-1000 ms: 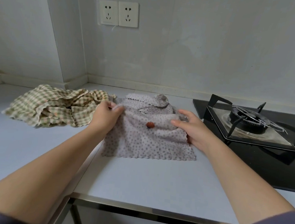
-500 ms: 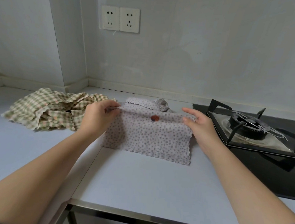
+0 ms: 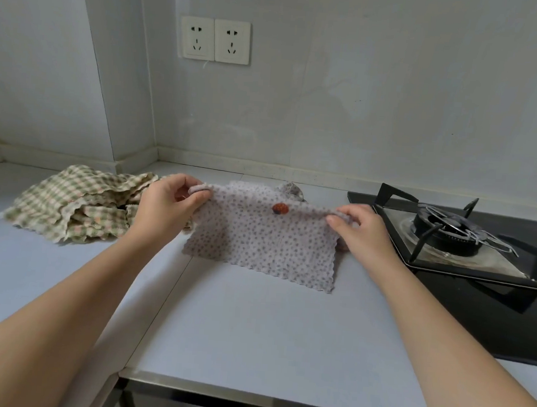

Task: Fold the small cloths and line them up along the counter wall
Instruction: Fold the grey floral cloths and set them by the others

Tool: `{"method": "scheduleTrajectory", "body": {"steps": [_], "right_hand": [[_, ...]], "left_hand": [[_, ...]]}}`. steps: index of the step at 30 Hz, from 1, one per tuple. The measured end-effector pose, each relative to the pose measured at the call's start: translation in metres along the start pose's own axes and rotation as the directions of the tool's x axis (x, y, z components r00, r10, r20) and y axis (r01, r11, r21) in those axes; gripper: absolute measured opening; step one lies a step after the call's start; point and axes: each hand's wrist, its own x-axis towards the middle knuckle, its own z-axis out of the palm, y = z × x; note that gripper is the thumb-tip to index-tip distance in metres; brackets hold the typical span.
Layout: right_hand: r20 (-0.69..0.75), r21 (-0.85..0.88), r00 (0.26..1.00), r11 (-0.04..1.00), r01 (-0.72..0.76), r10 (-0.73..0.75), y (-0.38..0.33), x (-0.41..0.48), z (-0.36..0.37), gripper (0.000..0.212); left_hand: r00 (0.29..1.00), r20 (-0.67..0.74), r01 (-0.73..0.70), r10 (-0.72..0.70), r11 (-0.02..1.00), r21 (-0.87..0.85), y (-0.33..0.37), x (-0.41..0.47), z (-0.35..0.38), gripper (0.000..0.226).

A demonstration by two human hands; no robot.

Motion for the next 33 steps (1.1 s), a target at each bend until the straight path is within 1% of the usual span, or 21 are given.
{"method": "scheduleTrajectory", "body": {"steps": [1,3,4,5,6,7,10,11,13,15,17,18,20,21,22,23,25,28,31,33], "right_hand": [[-0.057,0.016,0.997,0.999,0.046,-0.045,-0.002,0.0,-0.002,0.009],[-0.123,0.096,0.987,0.989,0.112,-0.1,-0.008,0.001,-0.005,0.016],[-0.137,0.176,0.986,0.977,0.123,-0.099,-0.011,-0.001,-0.007,0.018],[-0.135,0.269,0.987,0.956,0.117,-0.083,-0.016,-0.003,-0.008,0.016],[-0.122,0.346,0.99,0.932,0.111,-0.072,-0.02,-0.005,-0.01,0.015],[-0.092,0.4,0.993,0.91,0.109,-0.078,-0.023,-0.007,-0.012,0.021],[0.12,0.498,0.988,0.867,0.025,-0.098,-0.03,-0.014,-0.014,0.035],[0.166,0.487,0.981,0.874,0.007,-0.101,-0.03,-0.016,-0.015,0.038],[0.197,0.43,0.976,0.903,-0.005,-0.088,-0.032,-0.017,-0.015,0.039],[0.232,0.347,0.971,0.938,-0.025,-0.059,-0.029,-0.017,-0.012,0.031],[0.301,0.208,0.954,0.977,-0.05,-0.016,-0.024,-0.018,-0.006,0.021],[0.335,0.104,0.942,0.994,-0.03,-0.007,-0.021,-0.018,-0.002,0.017],[0.387,-0.14,0.921,0.985,0.101,-0.039,-0.014,-0.018,0.005,0.007],[0.414,-0.23,0.908,0.957,0.175,-0.067,-0.012,-0.017,0.008,0.003],[0.446,-0.282,0.891,0.932,0.228,-0.083,-0.011,-0.017,0.011,0.006],[0.482,-0.305,0.872,0.916,0.261,-0.088,-0.009,-0.016,0.013,0.011],[0.533,-0.329,0.842,0.896,0.299,-0.086,-0.008,-0.015,0.017,0.017],[0.543,-0.335,0.833,0.881,0.334,-0.11,-0.01,-0.015,0.018,0.01],[0.548,-0.292,0.823,0.889,0.353,-0.147,-0.012,-0.017,0.018,0.011],[0.562,-0.282,0.812,0.886,0.369,-0.16,-0.011,-0.018,0.02,0.014]], "left_hand": [[0.999,0.0,-0.033,0.033,0.999,0.038,0.001,0.0,-0.001,0.011],[0.993,-0.025,-0.109,0.112,0.989,0.097,0.004,0.001,-0.001,0.011],[0.993,-0.022,-0.118,0.12,0.991,0.056,0.006,0.002,-0.002,0.015],[0.995,-0.002,-0.097,0.097,0.995,-0.037,0.009,0.001,-0.002,0.019],[0.998,0.025,-0.058,0.062,0.991,-0.123,0.012,-0.001,-0.003,0.022],[0.998,0.047,-0.038,0.046,0.985,-0.168,0.014,-0.002,-0.003,0.023],[0.993,0.102,-0.053,0.066,0.991,-0.125,0.014,-0.006,-0.007,0.026],[0.989,0.136,-0.044,0.062,0.99,-0.132,0.013,-0.008,-0.006,0.03],[0.98,0.193,-0.035,0.054,0.995,-0.097,0.013,-0.01,-0.005,0.035],[0.968,0.247,-0.041,0.038,0.999,0.005,0.011,-0.011,-0.003,0.034],[0.937,0.348,-0.082,0.036,0.989,0.12,0.008,-0.01,-0.001,0.027],[0.906,0.42,-0.157,0.055,0.964,0.213,0.005,-0.01,0.0,0.023],[0.82,0.565,-0.364,0.092,0.846,0.39,-0.004,-0.01,0.0,0.013],[0.777,0.622,-0.44,0.098,0.792,0.424,-0.01,-0.009,0.0,0.011],[0.744,0.661,-0.479,0.092,0.763,0.433,-0.014,-0.009,0.0,0.012],[0.728,0.681,-0.486,0.079,0.76,0.432,-0.018,-0.008,0.0,0.014],[0.734,0.677,-0.469,0.053,0.76,0.449,-0.019,-0.006,0.0,0.02],[0.739,0.673,-0.464,0.035,0.75,0.471,-0.017,-0.003,-0.001,0.018],[0.729,0.683,-0.462,0.049,0.772,0.438,-0.015,-0.004,0.0,0.024],[0.715,0.698,-0.449,0.031,0.786,0.425,-0.014,-0.004,0.0,0.022]]}}
